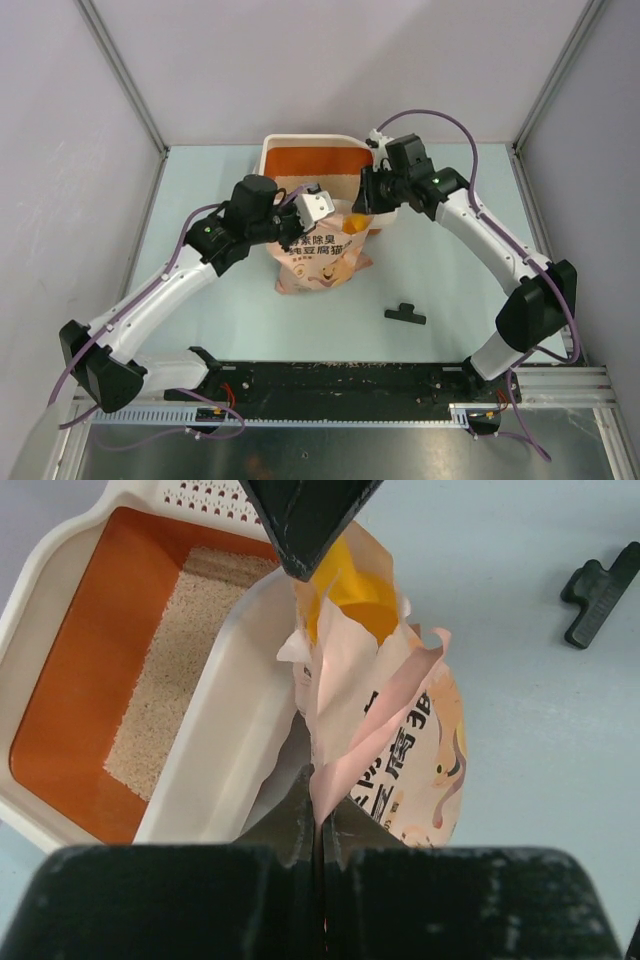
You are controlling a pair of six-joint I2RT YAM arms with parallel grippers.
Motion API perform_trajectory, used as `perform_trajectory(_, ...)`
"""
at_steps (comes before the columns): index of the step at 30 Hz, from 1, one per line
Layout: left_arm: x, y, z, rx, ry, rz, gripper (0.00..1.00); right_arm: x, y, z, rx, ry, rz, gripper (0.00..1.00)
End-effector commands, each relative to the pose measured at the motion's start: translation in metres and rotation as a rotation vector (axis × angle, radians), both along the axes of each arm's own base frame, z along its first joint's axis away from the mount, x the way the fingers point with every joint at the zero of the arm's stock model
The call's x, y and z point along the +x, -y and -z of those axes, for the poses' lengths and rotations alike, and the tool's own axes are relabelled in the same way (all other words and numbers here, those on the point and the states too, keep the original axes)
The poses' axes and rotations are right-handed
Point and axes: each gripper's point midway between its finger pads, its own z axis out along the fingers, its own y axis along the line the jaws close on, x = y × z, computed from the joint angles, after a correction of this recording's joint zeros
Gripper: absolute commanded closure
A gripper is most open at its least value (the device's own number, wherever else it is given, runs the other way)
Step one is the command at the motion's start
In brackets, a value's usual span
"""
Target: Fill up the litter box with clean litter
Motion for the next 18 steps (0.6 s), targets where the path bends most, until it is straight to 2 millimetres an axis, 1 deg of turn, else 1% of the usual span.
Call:
perform_trajectory(1, -0.004, 0.016, -0.040, -0.142, 0.006, 0.015, 1.00, 0.005, 0.000, 0.008, -0.045, 0.012, 0.090, 1.00)
perform_trajectory(3, -0.003, 0.018, -0.036, -0.143, -0.004, 0.011, 1.00, 0.004, 0.001, 0.017, -0.065, 0.006, 0.108, 1.00)
perform_trajectory(4, -0.001, 0.017, -0.038, -0.145, 0.001, 0.002, 1.00, 0.003, -0.001, 0.022, -0.063, -0.011, 0.113, 1.00)
perform_trajectory(5, 0.000, 0.018, -0.038, -0.150, -0.001, -0.002, 1.00, -0.001, 0.000, 0.032, -0.073, -0.037, 0.118, 1.00)
perform_trajectory(7, 0.000, 0.020, -0.039, -0.161, -0.006, 0.004, 1.00, -0.004, -0.001, 0.044, -0.073, -0.070, 0.129, 1.00)
perform_trajectory(9, -0.001, 0.021, -0.037, -0.168, -0.020, 0.003, 1.00, -0.009, -0.003, 0.062, -0.072, -0.131, 0.139, 1.00)
perform_trajectory(11, -0.003, 0.021, -0.036, -0.177, -0.031, 0.002, 1.00, -0.013, -0.007, 0.072, -0.060, -0.179, 0.141, 1.00)
perform_trajectory(13, -0.005, 0.020, -0.037, -0.184, -0.032, 0.002, 1.00, -0.015, -0.011, 0.076, -0.050, -0.201, 0.138, 1.00)
perform_trajectory(16, -0.007, 0.020, -0.033, -0.180, -0.036, 0.006, 1.00, -0.020, -0.023, 0.078, 0.009, -0.247, 0.107, 1.00)
perform_trajectory(17, -0.007, 0.020, -0.030, -0.177, -0.037, 0.006, 1.00, -0.024, -0.033, 0.073, 0.056, -0.257, 0.063, 1.00)
perform_trajectory(18, -0.007, 0.020, -0.028, -0.174, -0.040, 0.006, 1.00, -0.025, -0.036, 0.070, 0.076, -0.261, 0.046, 1.00)
